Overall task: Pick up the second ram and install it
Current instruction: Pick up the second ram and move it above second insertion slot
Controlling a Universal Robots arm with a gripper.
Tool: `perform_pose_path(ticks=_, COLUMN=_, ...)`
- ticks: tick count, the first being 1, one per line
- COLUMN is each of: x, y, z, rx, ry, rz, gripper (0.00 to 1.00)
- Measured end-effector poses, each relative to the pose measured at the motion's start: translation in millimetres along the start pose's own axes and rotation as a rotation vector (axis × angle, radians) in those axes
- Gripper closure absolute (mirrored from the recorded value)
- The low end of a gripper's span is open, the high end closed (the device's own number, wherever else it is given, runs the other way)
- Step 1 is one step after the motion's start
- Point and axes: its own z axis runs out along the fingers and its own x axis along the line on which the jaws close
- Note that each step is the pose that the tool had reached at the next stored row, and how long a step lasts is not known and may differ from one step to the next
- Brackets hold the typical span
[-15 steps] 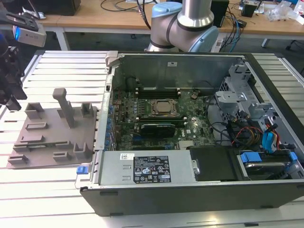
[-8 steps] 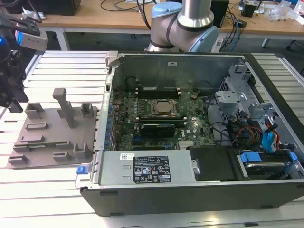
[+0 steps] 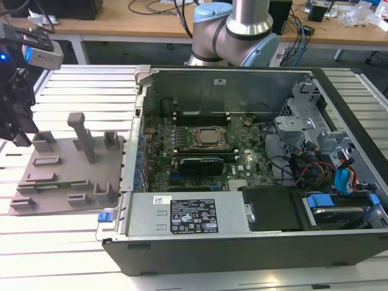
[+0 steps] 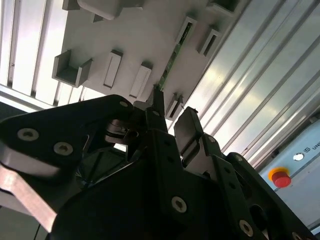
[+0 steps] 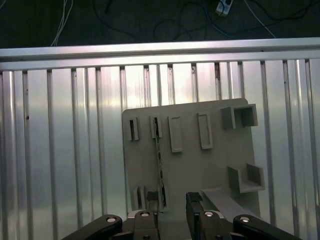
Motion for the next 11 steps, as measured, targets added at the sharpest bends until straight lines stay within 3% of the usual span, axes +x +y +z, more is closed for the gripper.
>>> perform_pose_path(ticks=11, x=0.3, y=-0.4, z=10.9, rx=0.0000, ry=0.0000, rz=0.000, gripper=0.64)
